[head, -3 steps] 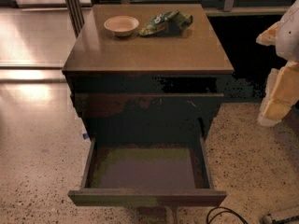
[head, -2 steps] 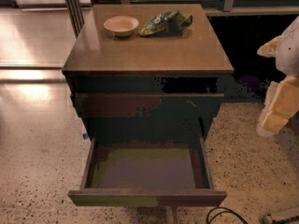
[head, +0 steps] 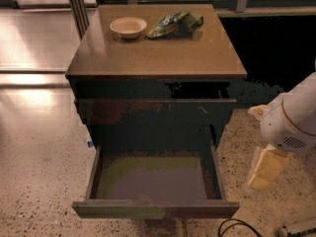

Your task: Close middle drawer

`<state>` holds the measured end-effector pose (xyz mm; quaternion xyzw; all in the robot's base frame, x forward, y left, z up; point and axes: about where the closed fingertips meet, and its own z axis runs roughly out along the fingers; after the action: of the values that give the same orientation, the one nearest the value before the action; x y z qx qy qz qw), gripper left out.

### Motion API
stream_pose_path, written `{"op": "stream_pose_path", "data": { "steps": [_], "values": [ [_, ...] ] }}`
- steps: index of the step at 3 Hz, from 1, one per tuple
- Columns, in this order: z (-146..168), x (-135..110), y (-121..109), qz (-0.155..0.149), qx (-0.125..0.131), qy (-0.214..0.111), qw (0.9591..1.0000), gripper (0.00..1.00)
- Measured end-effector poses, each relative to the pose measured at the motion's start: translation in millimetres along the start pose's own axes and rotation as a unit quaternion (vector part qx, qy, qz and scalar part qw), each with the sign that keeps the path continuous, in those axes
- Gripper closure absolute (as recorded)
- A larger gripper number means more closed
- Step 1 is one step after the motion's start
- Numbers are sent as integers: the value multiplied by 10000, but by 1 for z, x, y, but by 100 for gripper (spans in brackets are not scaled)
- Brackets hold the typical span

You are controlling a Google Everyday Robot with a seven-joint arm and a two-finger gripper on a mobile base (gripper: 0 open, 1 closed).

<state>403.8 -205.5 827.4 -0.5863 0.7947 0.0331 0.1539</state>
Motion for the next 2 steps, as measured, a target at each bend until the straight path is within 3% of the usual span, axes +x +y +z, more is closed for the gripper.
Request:
{"op": "stream_pose_path", "data": {
  "steps": [1,2],
  "values": [
    [57,17,35,91,-357,230,9991,0],
    [57,19,37,139,-329,230,9991,0]
  ]
}}
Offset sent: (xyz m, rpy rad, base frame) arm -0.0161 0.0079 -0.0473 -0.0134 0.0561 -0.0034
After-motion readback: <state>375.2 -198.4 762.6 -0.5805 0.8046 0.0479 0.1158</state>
